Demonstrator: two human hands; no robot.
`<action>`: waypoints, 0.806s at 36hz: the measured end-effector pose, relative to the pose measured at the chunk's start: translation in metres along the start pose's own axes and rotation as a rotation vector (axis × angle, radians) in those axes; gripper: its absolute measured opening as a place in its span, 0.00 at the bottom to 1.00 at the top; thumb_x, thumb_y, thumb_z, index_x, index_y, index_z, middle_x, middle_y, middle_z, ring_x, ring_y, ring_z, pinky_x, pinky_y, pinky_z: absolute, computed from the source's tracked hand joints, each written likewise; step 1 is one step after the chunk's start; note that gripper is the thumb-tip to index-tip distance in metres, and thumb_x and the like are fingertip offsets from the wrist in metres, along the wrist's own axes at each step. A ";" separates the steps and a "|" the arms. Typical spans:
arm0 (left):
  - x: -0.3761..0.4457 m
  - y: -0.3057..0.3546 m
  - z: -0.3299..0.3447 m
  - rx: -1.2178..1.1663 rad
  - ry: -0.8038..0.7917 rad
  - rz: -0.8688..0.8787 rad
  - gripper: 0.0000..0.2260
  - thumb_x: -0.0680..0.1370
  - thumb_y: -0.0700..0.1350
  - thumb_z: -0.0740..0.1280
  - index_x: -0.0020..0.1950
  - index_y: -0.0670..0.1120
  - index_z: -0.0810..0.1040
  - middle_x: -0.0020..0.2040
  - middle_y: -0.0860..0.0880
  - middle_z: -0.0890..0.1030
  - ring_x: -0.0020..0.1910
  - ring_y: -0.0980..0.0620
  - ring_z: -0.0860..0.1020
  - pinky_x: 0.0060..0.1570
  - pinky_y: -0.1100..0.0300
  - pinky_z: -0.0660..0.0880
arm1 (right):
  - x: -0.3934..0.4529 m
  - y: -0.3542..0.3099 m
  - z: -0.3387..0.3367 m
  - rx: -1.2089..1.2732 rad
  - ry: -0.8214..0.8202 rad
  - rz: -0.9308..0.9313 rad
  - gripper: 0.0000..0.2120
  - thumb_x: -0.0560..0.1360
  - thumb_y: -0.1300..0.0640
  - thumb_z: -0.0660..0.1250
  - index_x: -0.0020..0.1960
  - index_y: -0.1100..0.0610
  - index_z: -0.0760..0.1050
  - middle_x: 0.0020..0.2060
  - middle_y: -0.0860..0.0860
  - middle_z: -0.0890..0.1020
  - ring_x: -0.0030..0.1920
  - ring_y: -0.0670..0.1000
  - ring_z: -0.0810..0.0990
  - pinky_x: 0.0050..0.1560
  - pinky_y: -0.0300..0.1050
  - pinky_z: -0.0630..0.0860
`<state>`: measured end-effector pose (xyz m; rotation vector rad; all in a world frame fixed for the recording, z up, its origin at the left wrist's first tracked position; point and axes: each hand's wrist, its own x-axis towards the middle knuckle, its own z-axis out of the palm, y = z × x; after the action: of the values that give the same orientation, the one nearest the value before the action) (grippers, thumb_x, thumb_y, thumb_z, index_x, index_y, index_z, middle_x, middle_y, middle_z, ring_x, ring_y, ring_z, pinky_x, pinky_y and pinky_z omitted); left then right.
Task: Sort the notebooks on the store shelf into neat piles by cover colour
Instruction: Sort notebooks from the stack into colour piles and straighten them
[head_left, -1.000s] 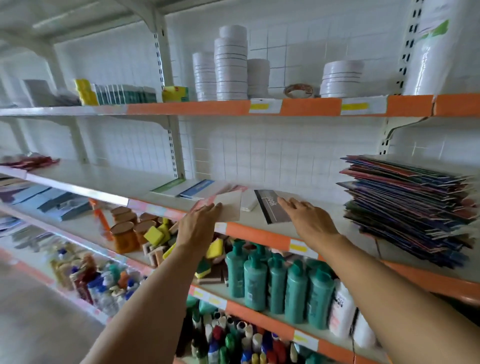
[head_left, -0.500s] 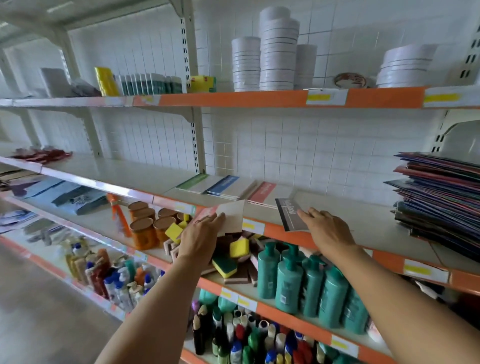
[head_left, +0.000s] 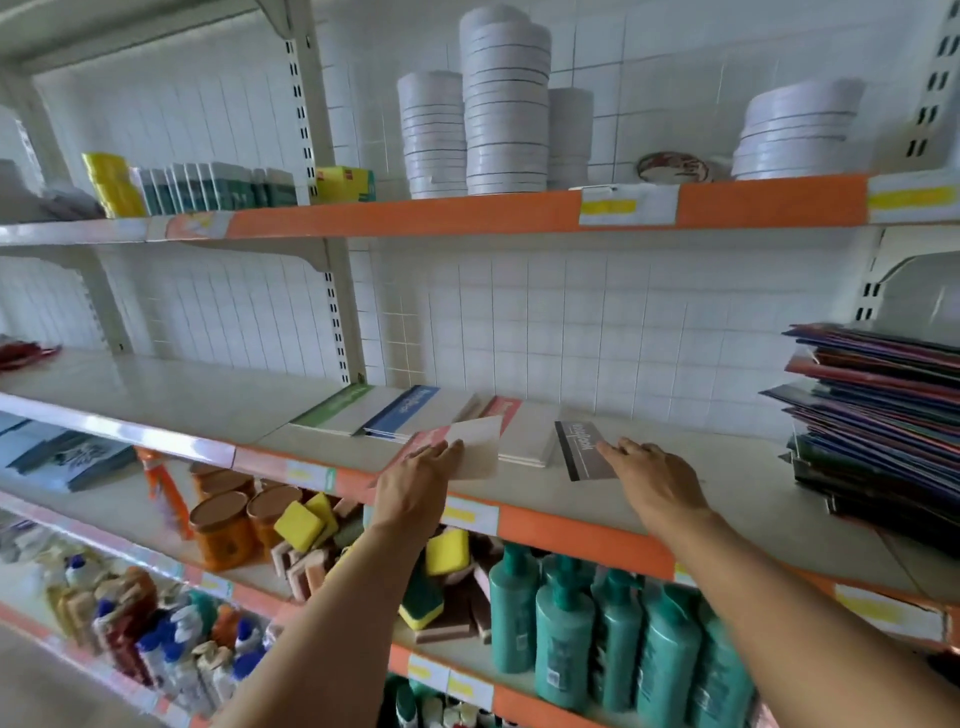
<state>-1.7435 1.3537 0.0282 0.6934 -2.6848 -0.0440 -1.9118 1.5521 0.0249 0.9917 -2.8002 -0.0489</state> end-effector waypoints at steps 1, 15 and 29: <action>0.007 0.004 0.003 0.006 -0.005 0.014 0.24 0.82 0.39 0.53 0.77 0.55 0.59 0.76 0.53 0.62 0.71 0.49 0.66 0.63 0.56 0.67 | 0.005 0.004 0.004 -0.010 -0.010 0.006 0.33 0.78 0.66 0.56 0.78 0.48 0.49 0.73 0.52 0.62 0.69 0.55 0.66 0.66 0.48 0.68; 0.085 0.035 0.066 -0.148 0.063 0.237 0.23 0.77 0.32 0.55 0.68 0.48 0.74 0.63 0.44 0.78 0.59 0.42 0.78 0.50 0.48 0.78 | 0.043 0.034 0.050 0.026 -0.100 0.063 0.24 0.80 0.60 0.53 0.74 0.47 0.57 0.63 0.52 0.71 0.61 0.56 0.73 0.51 0.47 0.71; 0.140 0.019 0.110 -0.055 -0.129 0.348 0.22 0.82 0.39 0.51 0.76 0.53 0.60 0.76 0.52 0.63 0.73 0.51 0.63 0.65 0.56 0.67 | 0.090 0.029 0.063 0.172 -0.297 0.046 0.35 0.74 0.32 0.59 0.75 0.49 0.60 0.68 0.52 0.68 0.67 0.55 0.67 0.63 0.51 0.70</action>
<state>-1.9053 1.2973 -0.0239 0.2065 -2.8757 -0.0734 -2.0093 1.5167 -0.0213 1.0315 -3.1425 0.0561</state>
